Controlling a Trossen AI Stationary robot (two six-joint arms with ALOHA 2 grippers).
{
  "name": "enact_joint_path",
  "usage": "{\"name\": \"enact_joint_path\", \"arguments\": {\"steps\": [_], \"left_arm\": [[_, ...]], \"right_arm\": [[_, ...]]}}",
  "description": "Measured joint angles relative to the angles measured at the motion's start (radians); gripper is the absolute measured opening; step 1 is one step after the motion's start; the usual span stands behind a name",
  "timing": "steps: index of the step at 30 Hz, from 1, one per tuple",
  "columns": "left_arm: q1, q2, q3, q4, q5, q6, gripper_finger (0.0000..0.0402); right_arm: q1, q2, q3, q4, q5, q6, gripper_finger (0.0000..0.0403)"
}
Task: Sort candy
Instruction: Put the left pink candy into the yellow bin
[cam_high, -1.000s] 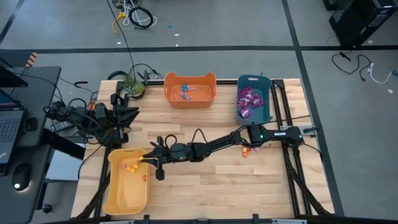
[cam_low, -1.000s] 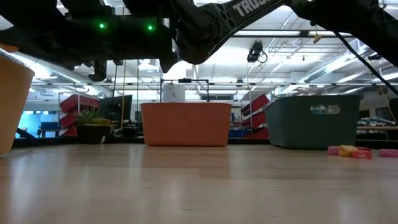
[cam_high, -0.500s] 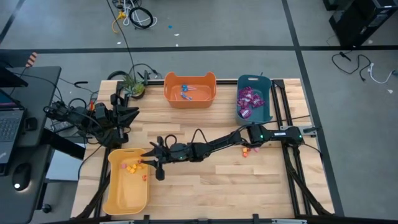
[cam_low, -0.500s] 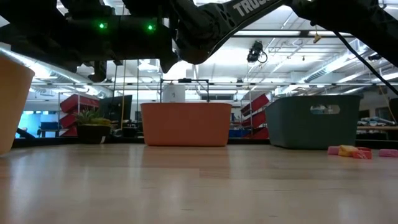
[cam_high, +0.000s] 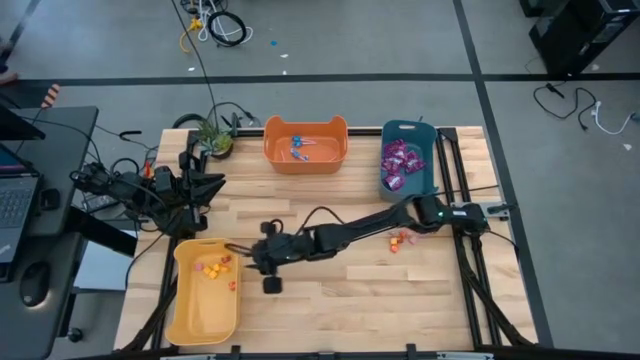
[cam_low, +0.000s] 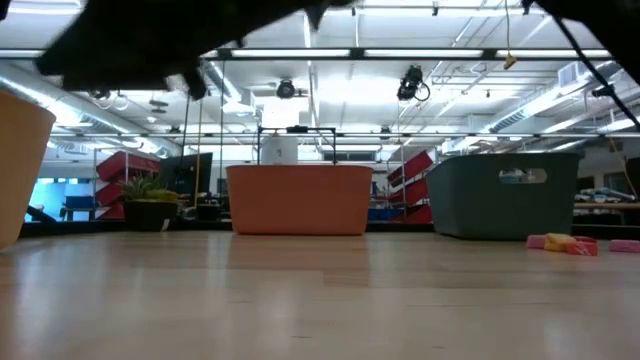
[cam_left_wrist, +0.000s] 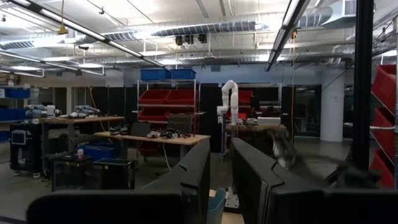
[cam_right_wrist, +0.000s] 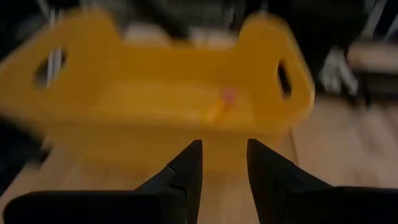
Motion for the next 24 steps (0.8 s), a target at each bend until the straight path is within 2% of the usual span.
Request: {"name": "enact_joint_path", "arguments": {"steps": [4,8,12,17,24], "left_arm": [[0.000,0.000,0.000,0.001,0.000,-0.001,0.0067],[0.000,0.000,0.000,0.001,0.000,-0.001,0.0067],[0.000,0.000,0.000,-0.001,0.000,-0.001,0.0067],[0.000,0.000,0.000,-0.002,0.000,-0.001,0.0067],[0.000,0.000,0.000,-0.002,0.000,-0.002,0.0067]], "right_arm": [[0.022,-0.103,0.000,-0.341,-0.003,0.040,0.0111],[0.039,-0.197,0.000,-0.683,-0.002,0.160,0.0109],[0.061,-0.267,0.000,-0.961,0.076,0.262,0.0105],[0.109,-0.328,0.000,-1.191,0.192,0.362,0.0102],[0.156,-0.385,0.000,-1.381,0.292,0.533,0.0101]]}}
